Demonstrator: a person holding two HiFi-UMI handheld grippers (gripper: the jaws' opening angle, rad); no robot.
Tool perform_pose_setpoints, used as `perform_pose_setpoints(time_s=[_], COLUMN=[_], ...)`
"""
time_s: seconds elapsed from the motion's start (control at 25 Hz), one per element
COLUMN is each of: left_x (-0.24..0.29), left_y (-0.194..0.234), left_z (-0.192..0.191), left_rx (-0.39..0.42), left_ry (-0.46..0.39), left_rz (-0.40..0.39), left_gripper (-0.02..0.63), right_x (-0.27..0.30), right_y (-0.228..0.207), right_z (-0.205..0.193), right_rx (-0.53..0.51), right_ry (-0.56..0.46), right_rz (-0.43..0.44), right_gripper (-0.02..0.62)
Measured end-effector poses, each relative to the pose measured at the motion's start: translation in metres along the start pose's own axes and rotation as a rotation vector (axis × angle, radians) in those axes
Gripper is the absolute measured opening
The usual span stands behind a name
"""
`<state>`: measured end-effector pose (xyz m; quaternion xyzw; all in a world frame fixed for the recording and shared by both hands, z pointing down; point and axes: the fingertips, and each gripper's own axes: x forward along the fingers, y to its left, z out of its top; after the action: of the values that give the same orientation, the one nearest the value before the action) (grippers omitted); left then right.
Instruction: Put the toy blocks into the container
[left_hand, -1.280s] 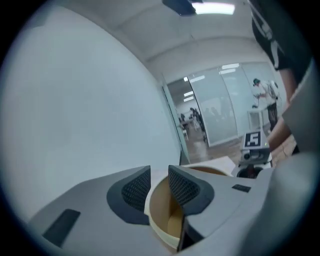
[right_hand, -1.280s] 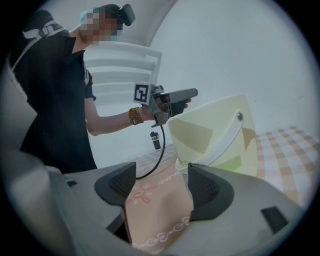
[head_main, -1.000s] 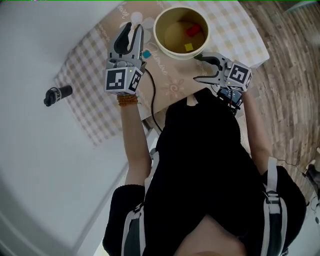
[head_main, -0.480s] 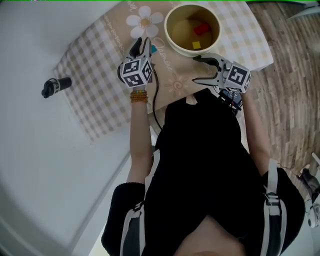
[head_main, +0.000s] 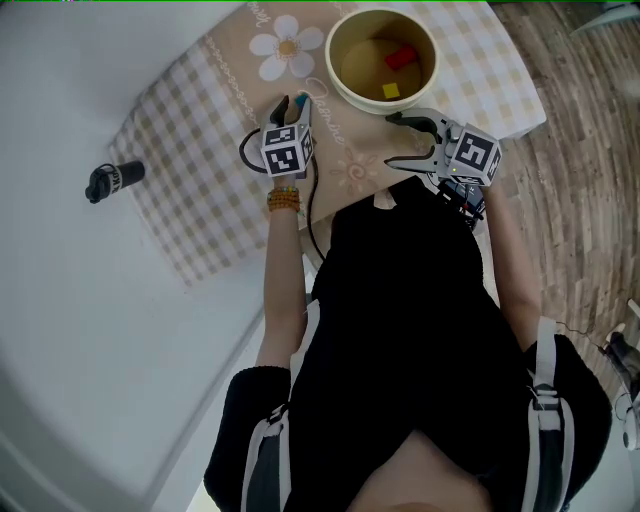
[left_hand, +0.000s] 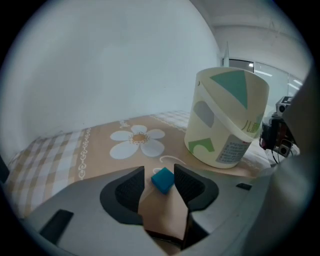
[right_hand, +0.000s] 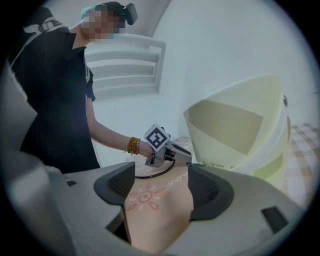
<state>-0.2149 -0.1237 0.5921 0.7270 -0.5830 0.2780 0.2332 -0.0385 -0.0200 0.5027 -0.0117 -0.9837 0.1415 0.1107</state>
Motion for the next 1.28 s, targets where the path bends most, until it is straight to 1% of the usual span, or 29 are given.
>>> perform_pose_setpoints(time_s=[0.04, 0.2, 0.36, 0.56, 0.64, 0.8, 0.92, 1.04, 1.12, 1.2, 1.28], left_x=[0.002, 0.005, 0.007, 0.013, 0.013, 0.011, 0.001, -0.015, -0.029, -0.043, -0.057], left_y=[-0.001, -0.004, -0.012, -0.012, -0.010, -0.007, -0.006, -0.011, -0.021, -0.037, -0.056], left_z=[-0.002, -0.004, -0.005, -0.012, -0.012, -0.011, 0.004, 0.031, 0.052, 0.069, 0.077], left_rx=[0.000, -0.010, 0.049, 0.083, 0.089, 0.073, 0.071, 0.098, 0.118, 0.141, 0.182], left_ry=[0.010, 0.024, 0.045, 0.076, 0.075, 0.059, 0.005, -0.096, -0.182, -0.262, -0.313], left_rz=[-0.007, -0.031, -0.050, -0.034, -0.021, 0.002, 0.015, 0.003, -0.029, -0.081, -0.135], left_gripper=[0.212, 0.215, 0.218, 0.218, 0.190, 0.187, 0.186, 0.186, 0.187, 0.187, 0.187], right_x=[0.000, 0.000, 0.001, -0.002, -0.003, -0.004, -0.010, -0.016, -0.019, -0.020, -0.022], right_y=[0.000, -0.001, 0.000, -0.002, -0.002, -0.001, -0.002, -0.005, -0.007, -0.007, -0.007], right_z=[0.000, 0.001, 0.000, -0.002, -0.003, -0.005, -0.005, -0.005, -0.005, -0.004, -0.004], right_rx=[0.001, 0.002, 0.002, 0.008, 0.010, 0.009, 0.007, 0.008, 0.008, 0.007, 0.008], right_ry=[-0.001, -0.006, -0.007, -0.006, -0.007, -0.004, -0.005, -0.006, -0.006, -0.011, -0.013], right_rz=[-0.001, -0.004, -0.005, -0.011, -0.013, -0.015, -0.020, -0.032, -0.037, -0.039, -0.039], right_gripper=[0.334, 0.334, 0.334, 0.334, 0.334, 0.334, 0.334, 0.334, 0.334, 0.334, 0.334])
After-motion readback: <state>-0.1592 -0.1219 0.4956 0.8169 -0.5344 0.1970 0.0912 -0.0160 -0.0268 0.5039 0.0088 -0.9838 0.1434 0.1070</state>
